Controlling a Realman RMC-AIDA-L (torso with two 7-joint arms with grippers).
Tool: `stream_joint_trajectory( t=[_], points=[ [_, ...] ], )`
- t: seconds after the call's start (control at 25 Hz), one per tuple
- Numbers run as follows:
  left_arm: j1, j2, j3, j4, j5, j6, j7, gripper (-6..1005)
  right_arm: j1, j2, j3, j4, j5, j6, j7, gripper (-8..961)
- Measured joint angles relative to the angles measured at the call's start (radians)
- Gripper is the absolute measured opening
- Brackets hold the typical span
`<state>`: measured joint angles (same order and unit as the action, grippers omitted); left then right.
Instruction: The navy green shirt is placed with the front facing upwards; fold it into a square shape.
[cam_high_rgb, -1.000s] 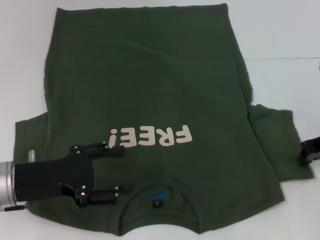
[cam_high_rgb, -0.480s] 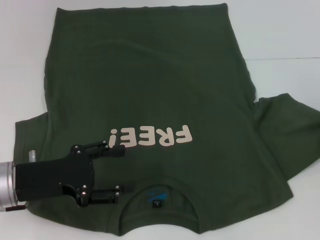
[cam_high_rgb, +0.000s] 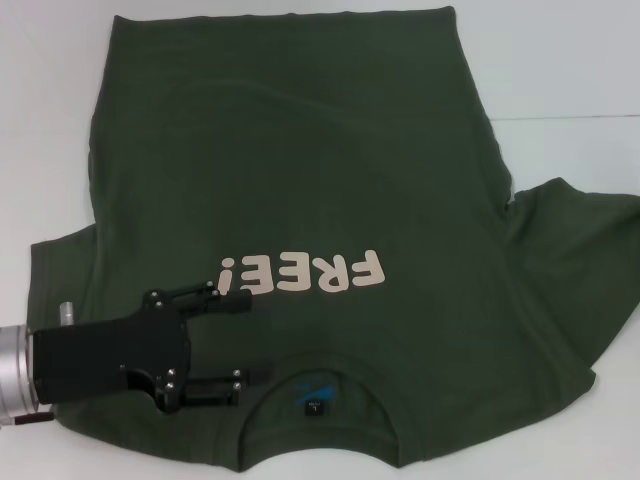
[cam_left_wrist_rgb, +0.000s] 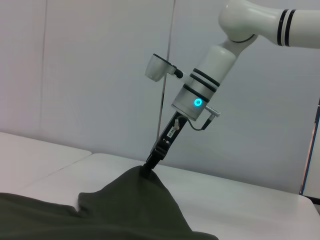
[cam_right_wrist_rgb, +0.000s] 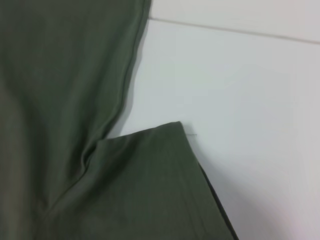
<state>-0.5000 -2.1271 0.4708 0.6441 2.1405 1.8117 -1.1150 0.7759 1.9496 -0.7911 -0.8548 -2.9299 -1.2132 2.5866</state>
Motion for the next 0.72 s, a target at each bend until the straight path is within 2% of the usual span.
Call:
stream_joint_trajectory(
  t=[0.44, 0.72],
  points=[
    [0.001, -0.004, -0.019, 0.0, -0.001, -0.002, 0.002, 827, 0.012, 0.004, -0.005, -0.011, 0.01, 0.013, -0.017, 80],
    [0.004, -0.006, -0.021, 0.0, -0.019, -0.002, 0.002, 827, 0.018, 0.012, -0.009, -0.096, 0.129, -0.07, -0.041, 93]
  ],
)
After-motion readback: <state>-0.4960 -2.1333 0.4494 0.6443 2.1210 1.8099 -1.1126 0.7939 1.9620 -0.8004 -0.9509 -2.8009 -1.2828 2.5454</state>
